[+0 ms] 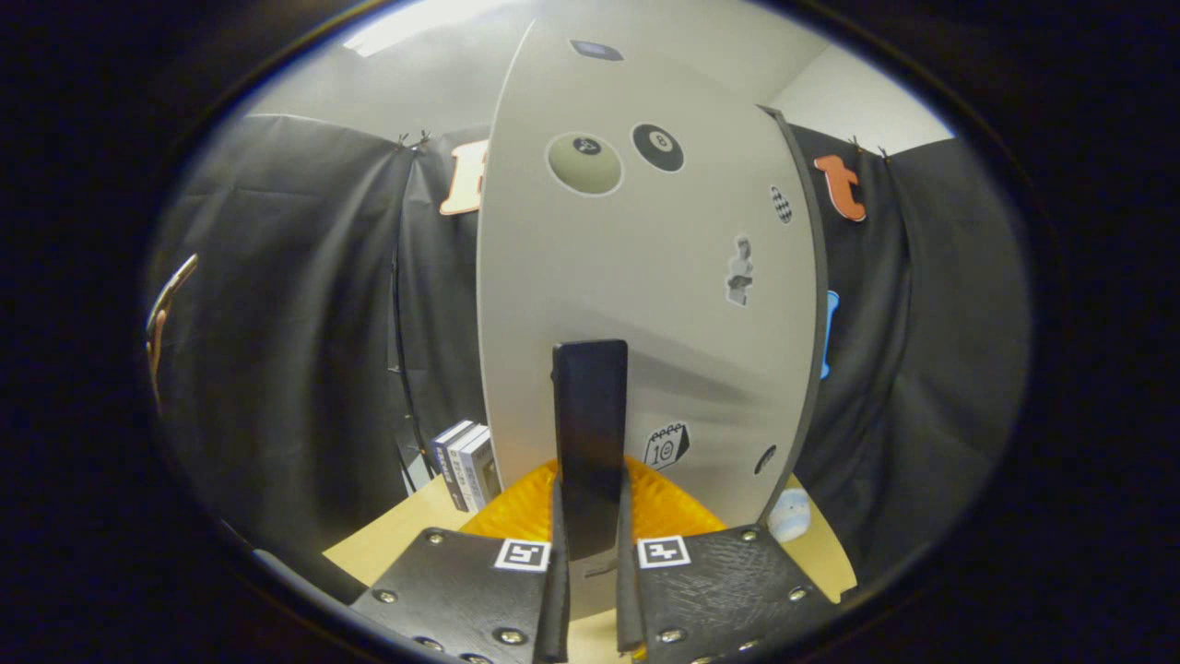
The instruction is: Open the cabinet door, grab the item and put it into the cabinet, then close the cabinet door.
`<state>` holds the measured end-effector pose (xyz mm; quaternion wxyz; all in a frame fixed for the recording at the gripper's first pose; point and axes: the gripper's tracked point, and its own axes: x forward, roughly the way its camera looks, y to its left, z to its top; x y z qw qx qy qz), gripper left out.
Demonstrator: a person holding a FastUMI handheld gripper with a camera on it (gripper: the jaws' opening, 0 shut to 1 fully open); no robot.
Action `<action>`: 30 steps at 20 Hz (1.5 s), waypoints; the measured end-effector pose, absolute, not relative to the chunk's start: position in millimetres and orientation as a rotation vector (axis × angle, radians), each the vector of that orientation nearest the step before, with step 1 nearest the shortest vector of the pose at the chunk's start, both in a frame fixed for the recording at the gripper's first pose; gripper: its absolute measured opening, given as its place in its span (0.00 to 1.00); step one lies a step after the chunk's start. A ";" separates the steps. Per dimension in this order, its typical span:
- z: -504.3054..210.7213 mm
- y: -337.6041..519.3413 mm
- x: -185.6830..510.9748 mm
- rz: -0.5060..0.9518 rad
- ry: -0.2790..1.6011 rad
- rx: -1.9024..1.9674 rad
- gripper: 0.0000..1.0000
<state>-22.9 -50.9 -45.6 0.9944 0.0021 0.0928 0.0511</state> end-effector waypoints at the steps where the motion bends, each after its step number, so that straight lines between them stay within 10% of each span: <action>1: -46.1 -55.5 -25.9 0.096 0.186 0.010 0.20; 15: -42.3 -181.9 -95.7 -0.152 0.203 0.091 0.19; 25: -56.0 -272.5 -120.0 -0.281 0.236 0.109 0.01; 30: -55.0 -286.2 -134.9 -0.294 0.225 0.075 0.21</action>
